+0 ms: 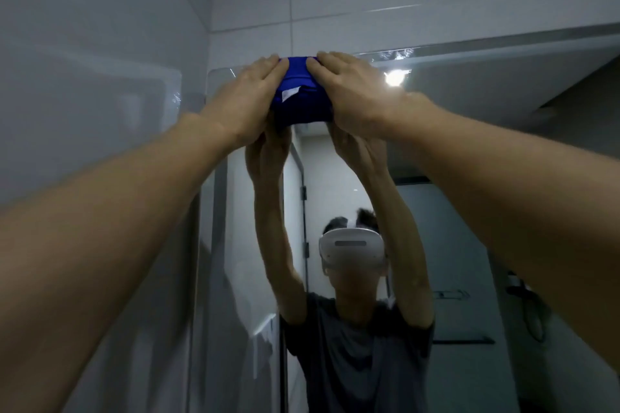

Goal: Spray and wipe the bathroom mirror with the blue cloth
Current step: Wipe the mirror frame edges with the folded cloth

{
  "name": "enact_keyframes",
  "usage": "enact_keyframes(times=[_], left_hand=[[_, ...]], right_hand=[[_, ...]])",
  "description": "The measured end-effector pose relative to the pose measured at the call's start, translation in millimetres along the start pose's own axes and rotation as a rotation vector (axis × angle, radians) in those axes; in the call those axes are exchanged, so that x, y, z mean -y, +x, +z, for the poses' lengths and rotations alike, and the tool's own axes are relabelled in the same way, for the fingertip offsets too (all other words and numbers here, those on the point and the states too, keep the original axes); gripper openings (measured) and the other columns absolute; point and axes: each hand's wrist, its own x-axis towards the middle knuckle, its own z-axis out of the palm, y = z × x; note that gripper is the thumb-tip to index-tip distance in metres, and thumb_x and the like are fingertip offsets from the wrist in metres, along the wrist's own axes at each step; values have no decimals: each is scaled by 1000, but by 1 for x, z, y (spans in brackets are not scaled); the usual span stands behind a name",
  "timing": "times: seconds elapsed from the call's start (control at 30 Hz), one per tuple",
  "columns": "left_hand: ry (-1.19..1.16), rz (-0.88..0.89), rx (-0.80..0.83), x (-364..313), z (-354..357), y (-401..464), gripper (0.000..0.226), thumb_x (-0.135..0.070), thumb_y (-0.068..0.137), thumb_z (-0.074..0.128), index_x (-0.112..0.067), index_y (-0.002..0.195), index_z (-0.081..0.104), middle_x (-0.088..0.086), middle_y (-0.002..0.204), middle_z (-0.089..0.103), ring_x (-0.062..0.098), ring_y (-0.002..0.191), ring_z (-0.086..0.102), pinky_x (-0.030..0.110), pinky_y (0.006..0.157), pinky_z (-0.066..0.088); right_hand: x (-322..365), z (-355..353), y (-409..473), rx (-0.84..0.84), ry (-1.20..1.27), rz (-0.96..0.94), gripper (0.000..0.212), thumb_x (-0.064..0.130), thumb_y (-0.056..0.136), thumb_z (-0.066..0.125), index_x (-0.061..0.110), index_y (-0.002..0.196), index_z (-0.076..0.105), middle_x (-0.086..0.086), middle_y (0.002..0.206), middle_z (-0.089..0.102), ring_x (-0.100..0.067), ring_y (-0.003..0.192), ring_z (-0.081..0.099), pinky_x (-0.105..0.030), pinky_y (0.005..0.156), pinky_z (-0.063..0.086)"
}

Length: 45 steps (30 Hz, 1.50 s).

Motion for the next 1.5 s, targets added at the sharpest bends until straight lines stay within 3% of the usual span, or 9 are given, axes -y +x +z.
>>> enact_keyframes(times=[0.1, 0.23, 0.43, 0.63, 0.9, 1.03, 1.2, 1.33, 1.5], left_hand=[[-54, 26, -23, -2, 10, -24, 75, -4, 94, 58, -8, 156, 16, 17, 162, 17, 32, 150, 17, 35, 120, 10], [-115, 19, -15, -11, 20, -61, 75, 0, 93, 57, -11, 155, 17, 15, 163, 17, 30, 151, 15, 46, 123, 16], [-156, -24, 10, -42, 16, -127, 77, 7, 92, 53, -12, 156, 14, 11, 164, 13, 26, 151, 10, 34, 120, 8], [-276, -115, 90, -65, 22, -203, 86, 16, 83, 60, -14, 153, 20, 7, 161, 20, 24, 149, 15, 47, 120, 22], [-392, -203, 157, -108, 41, -314, 91, 28, 73, 57, -8, 152, 28, 5, 161, 23, 19, 151, 15, 37, 122, 17], [-436, -235, 210, -128, 47, -374, 93, 31, 69, 57, -6, 150, 32, 7, 160, 26, 21, 151, 19, 39, 122, 17], [-473, -276, 290, -150, 52, -439, 92, 29, 70, 63, -10, 150, 36, 5, 160, 30, 17, 150, 22, 42, 119, 26], [-524, -394, 320, -175, 55, -480, 89, 27, 72, 63, -13, 148, 39, 5, 158, 35, 18, 148, 26, 36, 120, 24], [-555, -508, 311, -194, 58, -497, 86, 23, 74, 66, -14, 147, 40, 3, 157, 35, 21, 147, 29, 22, 120, 17]], right_hand=[[4, 12, -23, -33, 81, -7, 69, 25, 97, 55, 12, 155, 20, -13, 157, 28, -31, 144, 26, -41, 120, 20], [19, 21, -54, -24, 137, -15, 67, 19, 98, 52, 15, 156, 18, -11, 161, 22, -29, 148, 19, -40, 121, 12], [51, 24, -111, 13, 242, -13, 69, 6, 97, 45, 15, 157, 12, -9, 164, 11, -25, 151, 6, -34, 121, 2], [87, 42, -172, 62, 300, -64, 76, 4, 91, 52, 14, 157, 15, -10, 164, 12, -26, 151, 8, -40, 122, 5], [143, 66, -269, 57, 380, -63, 79, 8, 77, 76, 7, 148, 41, -16, 153, 39, -31, 143, 34, -44, 117, 25], [174, 79, -320, 107, 425, -71, 77, 5, 80, 73, 8, 149, 38, -15, 156, 34, -29, 146, 30, -47, 116, 33], [205, 93, -378, 139, 457, -103, 60, 8, 92, 54, 10, 149, 38, -12, 156, 35, -27, 146, 29, -45, 115, 30], [225, 98, -415, 200, 456, -121, 68, 7, 86, 67, 10, 149, 39, -11, 156, 36, -27, 145, 31, -43, 116, 29], [235, 100, -434, 230, 454, -100, 70, 10, 85, 70, 10, 148, 40, -11, 155, 37, -27, 145, 32, -43, 116, 30]])
